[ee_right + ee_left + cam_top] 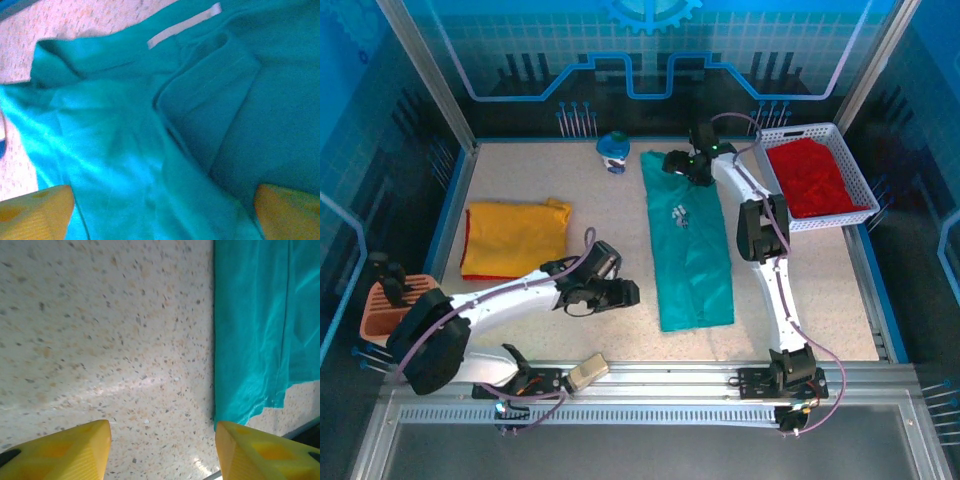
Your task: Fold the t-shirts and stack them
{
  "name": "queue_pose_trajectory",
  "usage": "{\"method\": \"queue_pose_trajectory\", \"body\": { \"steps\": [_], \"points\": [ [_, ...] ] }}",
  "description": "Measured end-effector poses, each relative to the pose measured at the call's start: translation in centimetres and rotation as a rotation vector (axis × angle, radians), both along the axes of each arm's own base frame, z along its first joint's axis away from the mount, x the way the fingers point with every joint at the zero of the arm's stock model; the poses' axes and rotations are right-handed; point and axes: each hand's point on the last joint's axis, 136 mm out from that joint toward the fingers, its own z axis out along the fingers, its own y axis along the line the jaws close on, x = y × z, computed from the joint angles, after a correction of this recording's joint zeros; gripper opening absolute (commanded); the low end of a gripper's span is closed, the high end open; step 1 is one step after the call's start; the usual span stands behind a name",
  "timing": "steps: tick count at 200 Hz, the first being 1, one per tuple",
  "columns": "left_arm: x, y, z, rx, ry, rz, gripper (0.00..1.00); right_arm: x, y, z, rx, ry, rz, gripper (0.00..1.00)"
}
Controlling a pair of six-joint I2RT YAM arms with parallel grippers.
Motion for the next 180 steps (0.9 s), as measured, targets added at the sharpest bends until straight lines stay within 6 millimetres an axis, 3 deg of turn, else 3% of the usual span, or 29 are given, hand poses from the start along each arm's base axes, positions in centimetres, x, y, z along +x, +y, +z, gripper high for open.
{"method": "queue_pose_trajectory", "body": {
  "steps": [34, 84, 105, 126, 180],
  "points": [
    [-1.2, -1.5, -0.9, -0.007, 0.049, -0.042, 0.58, -3.5, 0.3, 2.0, 0.023, 0.031, 0.031, 1.0],
    [-2.4, -4.8, -2.2, -0.035, 0.102, -0.079, 0.58, -10.3, -0.2, 11.0, 0.034, -0.053, 0.059, 1.0],
    [-2.5, -6.3, -2.2, -0.049, 0.103, -0.099, 0.57, -14.0, -0.9, 13.2, 0.018, -0.079, 0.065, 1.0],
    [-2.0, -7.8, -1.9, -0.069, 0.098, -0.104, 0.57, -18.2, -2.5, 12.9, -0.011, -0.055, 0.057, 0.94],
    [-1.3, -9.0, -3.0, -0.063, 0.118, -0.101, 0.55, -29.9, -8.1, 7.2, -0.082, 0.138, 0.012, 0.71]
  ]
}}
